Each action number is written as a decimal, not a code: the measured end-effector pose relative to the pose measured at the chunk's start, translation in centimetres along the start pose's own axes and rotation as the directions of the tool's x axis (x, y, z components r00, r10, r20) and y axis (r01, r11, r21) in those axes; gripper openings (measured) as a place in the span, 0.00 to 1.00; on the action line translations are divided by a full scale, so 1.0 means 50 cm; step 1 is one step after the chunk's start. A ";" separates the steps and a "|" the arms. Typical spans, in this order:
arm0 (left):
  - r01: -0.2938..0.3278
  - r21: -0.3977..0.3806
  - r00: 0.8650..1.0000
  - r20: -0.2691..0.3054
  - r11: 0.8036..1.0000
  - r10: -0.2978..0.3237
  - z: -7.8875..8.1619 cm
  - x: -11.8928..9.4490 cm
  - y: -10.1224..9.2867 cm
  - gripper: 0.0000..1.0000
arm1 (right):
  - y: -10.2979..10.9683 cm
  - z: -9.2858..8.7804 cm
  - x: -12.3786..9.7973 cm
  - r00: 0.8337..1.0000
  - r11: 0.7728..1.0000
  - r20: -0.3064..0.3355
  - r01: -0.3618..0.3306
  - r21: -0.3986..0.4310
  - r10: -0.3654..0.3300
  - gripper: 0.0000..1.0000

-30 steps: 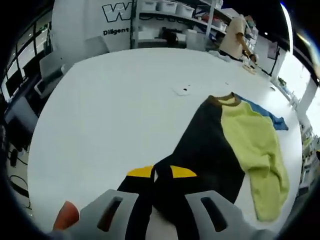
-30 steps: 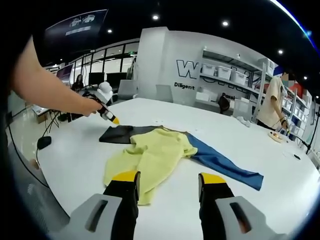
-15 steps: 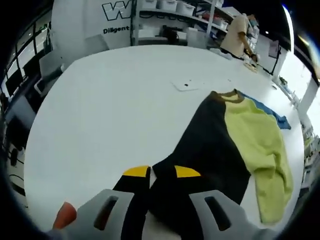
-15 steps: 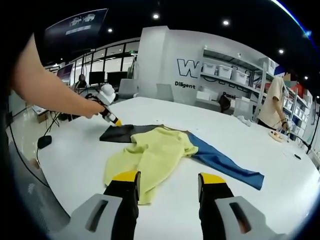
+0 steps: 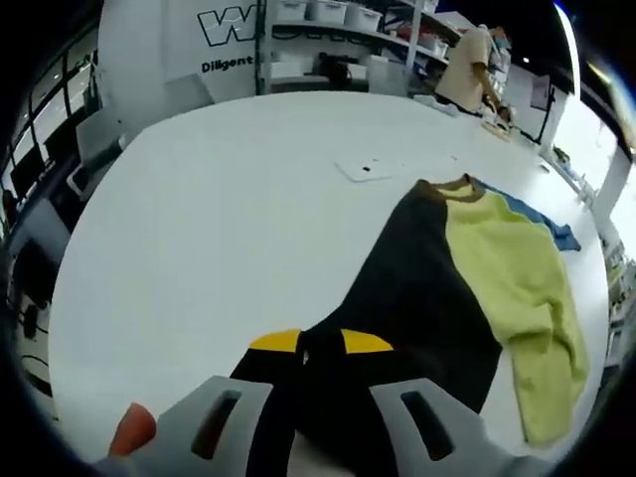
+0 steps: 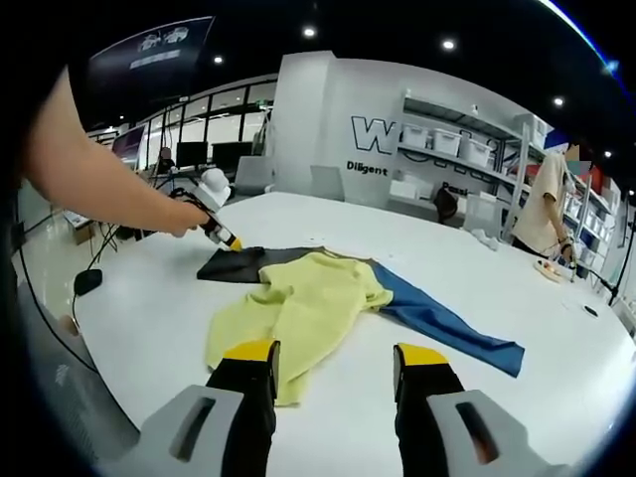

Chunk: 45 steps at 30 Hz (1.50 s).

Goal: Fold the garment on the visible template until the final outline fits inside the template.

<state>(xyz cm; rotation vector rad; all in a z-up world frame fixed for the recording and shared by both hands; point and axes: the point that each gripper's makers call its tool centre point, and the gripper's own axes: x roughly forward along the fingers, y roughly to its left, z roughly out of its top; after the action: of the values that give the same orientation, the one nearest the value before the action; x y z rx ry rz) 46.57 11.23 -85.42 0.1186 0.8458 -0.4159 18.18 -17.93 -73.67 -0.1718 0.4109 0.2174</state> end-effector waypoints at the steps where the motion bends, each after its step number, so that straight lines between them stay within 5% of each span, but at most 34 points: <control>1: -0.005 0.016 1.000 0.002 1.000 0.005 0.001 -0.001 0.001 0.05 | 0.001 0.000 0.000 1.000 1.000 -0.001 -0.001 0.000 0.001 0.45; 5: -0.003 0.036 1.000 0.007 0.999 0.003 0.001 -0.001 0.001 0.01 | -0.001 -0.002 0.003 1.000 1.000 -0.001 0.002 0.016 -0.002 0.54; 10: -0.011 0.049 1.000 0.025 0.999 0.010 0.005 -0.008 0.005 0.00 | 0.004 -0.017 0.019 1.000 0.998 -0.018 -0.007 0.067 0.008 0.87; 13: -0.014 0.049 0.999 0.036 0.999 0.012 0.010 -0.015 0.009 0.00 | 0.007 -0.023 0.023 0.999 0.995 -0.028 -0.012 0.096 0.015 0.98; 17: -0.018 0.044 0.998 0.054 0.999 0.015 0.016 -0.024 0.013 0.00 | 0.017 -0.010 0.026 0.999 0.977 0.027 -0.052 0.208 0.047 0.99; 33: -0.040 0.008 0.994 0.105 0.999 0.039 0.027 -0.065 0.028 0.00 | 0.026 -0.017 0.026 0.998 0.981 0.008 -0.067 0.180 0.067 1.00; 45: -0.091 -0.045 0.982 0.160 0.995 0.097 0.023 -0.127 0.078 0.00 | 0.036 -0.023 0.025 0.997 0.986 -0.012 -0.079 0.148 0.081 0.99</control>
<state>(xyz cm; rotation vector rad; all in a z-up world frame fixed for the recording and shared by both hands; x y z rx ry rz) 45.22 16.46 -80.14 0.0878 0.6847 -0.3161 18.45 -16.24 -75.44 -0.0116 0.4511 0.2636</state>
